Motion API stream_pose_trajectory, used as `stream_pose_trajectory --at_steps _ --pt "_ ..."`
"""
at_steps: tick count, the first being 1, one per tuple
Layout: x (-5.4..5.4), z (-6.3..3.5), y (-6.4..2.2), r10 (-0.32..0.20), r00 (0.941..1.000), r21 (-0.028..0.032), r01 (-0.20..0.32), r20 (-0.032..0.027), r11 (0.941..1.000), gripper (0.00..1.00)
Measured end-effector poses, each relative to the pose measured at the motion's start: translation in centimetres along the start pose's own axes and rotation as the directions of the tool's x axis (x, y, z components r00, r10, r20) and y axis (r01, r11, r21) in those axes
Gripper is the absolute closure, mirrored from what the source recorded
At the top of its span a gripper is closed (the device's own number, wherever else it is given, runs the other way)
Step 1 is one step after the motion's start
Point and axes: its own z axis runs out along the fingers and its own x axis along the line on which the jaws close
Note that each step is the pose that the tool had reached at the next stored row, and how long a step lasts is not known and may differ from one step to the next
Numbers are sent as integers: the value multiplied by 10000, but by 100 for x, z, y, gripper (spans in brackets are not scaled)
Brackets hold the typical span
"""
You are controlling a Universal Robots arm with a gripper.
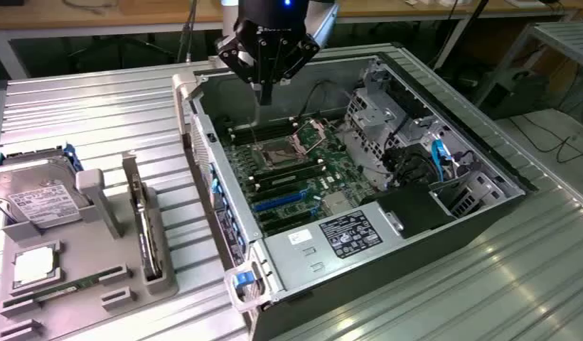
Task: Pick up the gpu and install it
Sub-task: 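Reach for the gpu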
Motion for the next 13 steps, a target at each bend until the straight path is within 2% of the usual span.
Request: stream_pose_trajectory --at_steps 2,13 --pt "59 -2 -5 -1 10000 0 1 0 10000 89" --pt "228 -6 -21 -1 10000 0 1 0 10000 89"
